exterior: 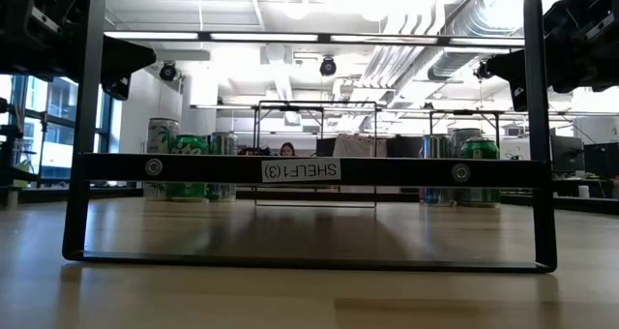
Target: Place canned beverage on shelf
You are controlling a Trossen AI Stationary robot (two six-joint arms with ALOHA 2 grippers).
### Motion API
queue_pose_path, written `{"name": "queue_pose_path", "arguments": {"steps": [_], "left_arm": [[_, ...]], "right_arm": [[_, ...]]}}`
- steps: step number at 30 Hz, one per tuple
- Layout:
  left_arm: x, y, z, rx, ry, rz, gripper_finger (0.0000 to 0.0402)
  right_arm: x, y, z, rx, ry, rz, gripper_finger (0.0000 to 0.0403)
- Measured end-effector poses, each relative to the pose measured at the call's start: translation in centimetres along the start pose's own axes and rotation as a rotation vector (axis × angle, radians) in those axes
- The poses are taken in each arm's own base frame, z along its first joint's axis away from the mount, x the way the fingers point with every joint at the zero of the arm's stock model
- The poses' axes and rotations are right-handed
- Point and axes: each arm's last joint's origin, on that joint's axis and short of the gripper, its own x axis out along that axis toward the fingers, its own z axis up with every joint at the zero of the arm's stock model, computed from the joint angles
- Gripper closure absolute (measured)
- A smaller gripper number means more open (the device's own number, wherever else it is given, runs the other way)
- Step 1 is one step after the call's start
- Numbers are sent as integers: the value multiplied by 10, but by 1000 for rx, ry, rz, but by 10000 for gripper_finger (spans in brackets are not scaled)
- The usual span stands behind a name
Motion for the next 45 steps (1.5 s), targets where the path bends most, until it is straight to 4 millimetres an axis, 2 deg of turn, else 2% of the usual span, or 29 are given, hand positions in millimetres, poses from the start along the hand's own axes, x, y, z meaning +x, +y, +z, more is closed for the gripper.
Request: {"name": "queue_pose_path", "arguments": {"steps": [40,43,45], "left_arm": [[0,0,0,10,-1,2,401],[0,0,4,-20,-39,2,401],[-1,-1,12,-91,-127,-9,401]], "right_arm": [[0,0,0,0,0,-1,402],[0,0,0,0,0,-1,402],[0,0,0,0,0,-1,402]]}}
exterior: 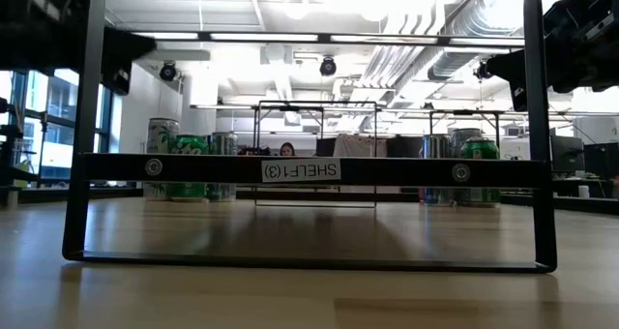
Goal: Place canned beverage on shelf
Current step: Put the left white-pink soda can on the shelf
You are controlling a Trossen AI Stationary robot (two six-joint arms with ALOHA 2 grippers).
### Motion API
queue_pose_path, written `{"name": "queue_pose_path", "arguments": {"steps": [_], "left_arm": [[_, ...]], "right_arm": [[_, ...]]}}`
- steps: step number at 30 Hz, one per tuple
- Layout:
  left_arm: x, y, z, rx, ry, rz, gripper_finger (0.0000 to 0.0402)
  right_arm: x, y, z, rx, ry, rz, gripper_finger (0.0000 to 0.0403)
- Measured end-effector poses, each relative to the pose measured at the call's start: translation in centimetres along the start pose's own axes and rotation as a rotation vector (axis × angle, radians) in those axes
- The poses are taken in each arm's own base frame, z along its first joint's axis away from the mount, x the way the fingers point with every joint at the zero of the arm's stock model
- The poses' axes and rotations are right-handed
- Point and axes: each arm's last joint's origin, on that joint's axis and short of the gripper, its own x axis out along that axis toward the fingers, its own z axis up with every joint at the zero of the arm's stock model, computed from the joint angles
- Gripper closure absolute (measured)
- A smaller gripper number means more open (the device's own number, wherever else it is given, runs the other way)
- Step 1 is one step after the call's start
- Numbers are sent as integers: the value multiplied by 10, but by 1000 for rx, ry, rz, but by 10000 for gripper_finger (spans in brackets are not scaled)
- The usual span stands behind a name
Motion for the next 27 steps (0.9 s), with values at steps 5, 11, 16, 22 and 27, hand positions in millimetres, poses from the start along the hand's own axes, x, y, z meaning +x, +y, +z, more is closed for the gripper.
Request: {"name": "queue_pose_path", "arguments": {"steps": [5,11,16,22,27], "left_arm": [[-4,-4,26,-225,-268,-63,401],[-9,-3,40,-257,-441,-7,401],[-9,-2,40,-262,-449,16,401],[-9,-2,40,-262,-447,17,401],[-11,-1,44,-348,-506,52,401]], "right_arm": [[0,0,0,0,0,0,402],[0,0,0,0,0,1,402],[0,0,0,0,0,1,402],[0,0,0,0,0,2,402],[0,0,0,0,1,4,402]]}}
